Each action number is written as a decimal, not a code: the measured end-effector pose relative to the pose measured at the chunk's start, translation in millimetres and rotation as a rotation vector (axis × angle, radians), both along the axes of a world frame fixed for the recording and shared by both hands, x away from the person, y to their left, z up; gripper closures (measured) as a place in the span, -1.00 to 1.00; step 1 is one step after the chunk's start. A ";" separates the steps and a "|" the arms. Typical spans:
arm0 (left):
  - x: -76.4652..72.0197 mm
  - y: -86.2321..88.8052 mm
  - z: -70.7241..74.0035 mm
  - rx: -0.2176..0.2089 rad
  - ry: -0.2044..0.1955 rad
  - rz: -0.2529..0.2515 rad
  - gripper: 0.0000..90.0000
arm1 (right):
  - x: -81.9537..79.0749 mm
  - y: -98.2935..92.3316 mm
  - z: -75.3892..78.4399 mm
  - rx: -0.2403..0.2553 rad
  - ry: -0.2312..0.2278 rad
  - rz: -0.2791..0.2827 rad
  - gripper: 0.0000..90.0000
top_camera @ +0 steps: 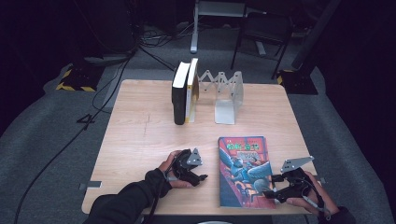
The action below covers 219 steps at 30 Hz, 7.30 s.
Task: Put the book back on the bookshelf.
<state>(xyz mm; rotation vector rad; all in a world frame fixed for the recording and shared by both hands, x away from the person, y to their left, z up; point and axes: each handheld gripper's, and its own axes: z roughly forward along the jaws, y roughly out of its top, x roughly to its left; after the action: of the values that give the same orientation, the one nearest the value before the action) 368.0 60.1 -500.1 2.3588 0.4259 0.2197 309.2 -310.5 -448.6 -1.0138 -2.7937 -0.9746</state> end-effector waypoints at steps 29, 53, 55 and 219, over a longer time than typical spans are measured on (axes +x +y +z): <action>22.7 -24.2 -2.3 -0.030 -0.006 0.010 -0.44 | 14.2 13.2 1.8 0.028 -0.151 0.034 -0.26; 37.9 -24.0 -1.5 -0.045 -0.023 0.078 -0.09 | 51.8 29.2 1.7 0.178 -0.162 0.066 0.56; 42.8 -24.0 -1.4 -0.047 -0.015 0.098 -0.02 | 50.4 28.2 0.9 0.195 -0.172 0.064 0.58; -13.9 -59.1 78.9 -0.371 -0.183 -0.182 0.63 | 8.1 -11.0 39.2 0.369 -0.756 -0.210 -0.19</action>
<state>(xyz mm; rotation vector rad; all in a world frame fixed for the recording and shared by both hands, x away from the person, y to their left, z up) 354.1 1.0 -421.2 1.9780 0.1464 0.2456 317.3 -321.5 -409.4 -1.0559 -2.8352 -2.1978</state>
